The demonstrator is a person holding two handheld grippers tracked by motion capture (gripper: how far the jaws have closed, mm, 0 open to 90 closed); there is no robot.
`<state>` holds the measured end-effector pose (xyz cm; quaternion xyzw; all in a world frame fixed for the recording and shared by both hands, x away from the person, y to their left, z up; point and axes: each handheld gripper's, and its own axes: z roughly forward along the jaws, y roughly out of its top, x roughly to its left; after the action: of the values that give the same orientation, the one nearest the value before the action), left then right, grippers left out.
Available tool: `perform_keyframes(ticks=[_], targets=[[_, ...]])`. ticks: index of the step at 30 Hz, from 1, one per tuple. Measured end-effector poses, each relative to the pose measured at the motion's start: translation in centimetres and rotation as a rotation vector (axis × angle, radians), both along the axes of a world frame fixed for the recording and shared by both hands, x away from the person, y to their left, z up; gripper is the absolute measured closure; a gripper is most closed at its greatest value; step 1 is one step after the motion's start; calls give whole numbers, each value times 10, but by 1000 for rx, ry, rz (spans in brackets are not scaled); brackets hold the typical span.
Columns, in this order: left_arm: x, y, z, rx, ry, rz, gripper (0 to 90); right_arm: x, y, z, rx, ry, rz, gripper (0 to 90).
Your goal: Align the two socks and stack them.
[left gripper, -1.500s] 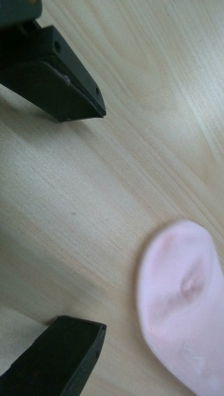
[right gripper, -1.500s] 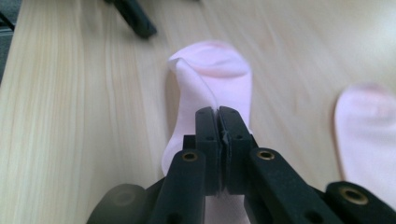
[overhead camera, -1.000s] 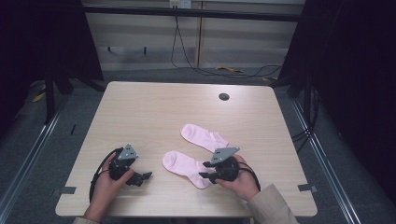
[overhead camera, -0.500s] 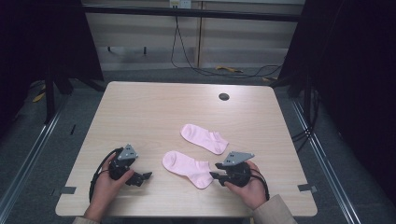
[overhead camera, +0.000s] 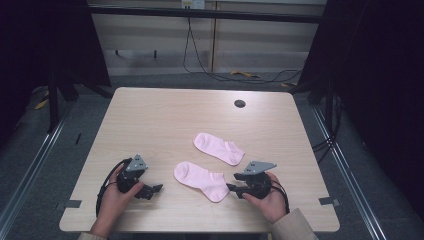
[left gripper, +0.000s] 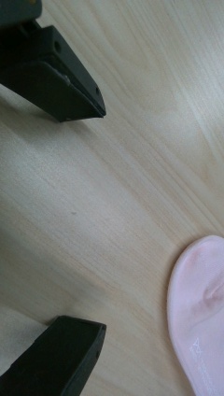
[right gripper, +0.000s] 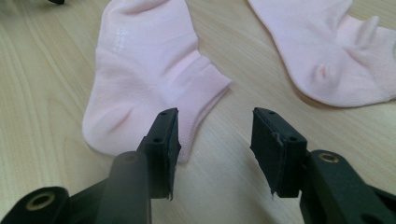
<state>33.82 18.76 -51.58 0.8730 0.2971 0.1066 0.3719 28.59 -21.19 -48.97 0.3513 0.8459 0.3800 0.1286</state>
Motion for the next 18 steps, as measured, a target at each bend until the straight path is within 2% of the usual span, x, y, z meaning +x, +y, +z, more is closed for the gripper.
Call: perform_keyframes(ticks=[5,6,7,9,10,12,15,18], targets=[[0,1,0,-7,-5,9,8,0,1,-2,1,-12,3,534],[0,1,0,-21,-2,10,22,-1,2,-2,2,-13,1,535],[1,2,1,-35,-4,12,57,-1,3,-3,1,-16,7,536],[2,2,4,-65,6,31,209,-3,5,-4,-6,-23,4,535],[3,1,5,-64,7,29,224,-3,6,-4,-12,-32,5,532],[3,-3,7,-46,-20,28,164,-4,8,-4,-27,-56,7,532],[3,-9,14,-87,-32,24,212,-5,8,-3,-24,-58,-6,555],[4,-16,22,-86,-60,23,230,-6,7,-2,-11,-68,-18,577]])
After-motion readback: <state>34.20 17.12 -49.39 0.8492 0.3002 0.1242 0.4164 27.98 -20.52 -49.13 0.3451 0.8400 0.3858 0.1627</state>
